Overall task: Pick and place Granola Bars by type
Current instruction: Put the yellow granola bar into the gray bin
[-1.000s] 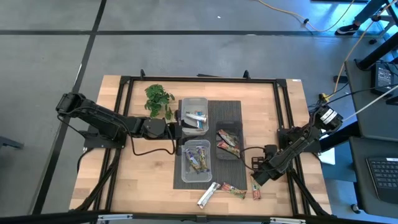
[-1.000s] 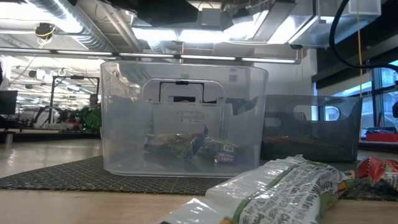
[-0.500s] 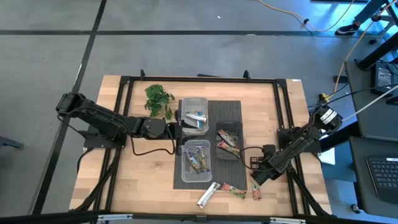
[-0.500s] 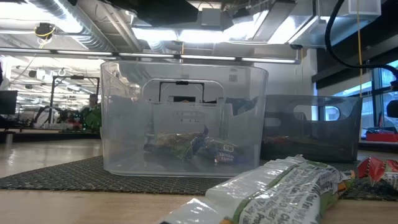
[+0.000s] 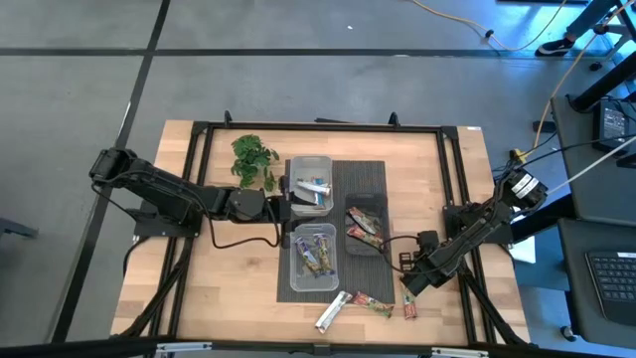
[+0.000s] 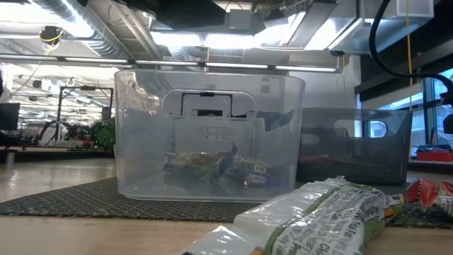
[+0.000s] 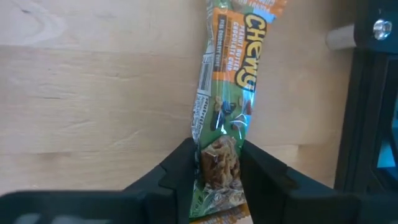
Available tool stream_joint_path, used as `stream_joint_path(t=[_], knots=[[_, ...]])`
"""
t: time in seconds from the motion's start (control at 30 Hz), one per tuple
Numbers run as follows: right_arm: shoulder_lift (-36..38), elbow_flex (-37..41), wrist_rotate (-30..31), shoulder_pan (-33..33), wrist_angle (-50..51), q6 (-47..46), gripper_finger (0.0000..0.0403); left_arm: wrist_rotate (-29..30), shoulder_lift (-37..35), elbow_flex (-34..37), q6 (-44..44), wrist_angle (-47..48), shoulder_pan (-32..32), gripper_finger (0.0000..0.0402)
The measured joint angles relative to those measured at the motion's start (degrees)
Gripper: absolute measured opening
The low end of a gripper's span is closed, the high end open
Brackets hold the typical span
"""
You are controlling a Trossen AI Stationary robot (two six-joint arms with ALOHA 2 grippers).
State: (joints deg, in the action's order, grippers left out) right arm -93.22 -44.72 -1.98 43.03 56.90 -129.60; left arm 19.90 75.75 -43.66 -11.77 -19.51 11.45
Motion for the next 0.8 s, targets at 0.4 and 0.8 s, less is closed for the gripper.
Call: stream_joint_path(t=[0.4, 0.8], knots=[[0.37, 0.14, 0.23, 0.04, 1.22, 2.75, 0.0098, 0.02, 0.0, 0.0, 0.01, 0.0, 0.01, 0.0149], [5.12, 0.14, 0.63, 0.04, 3.97, 5.15, 0.0097, 0.04, 0.0, 0.0, 0.02, -0.02, 0.0, 0.0151]])
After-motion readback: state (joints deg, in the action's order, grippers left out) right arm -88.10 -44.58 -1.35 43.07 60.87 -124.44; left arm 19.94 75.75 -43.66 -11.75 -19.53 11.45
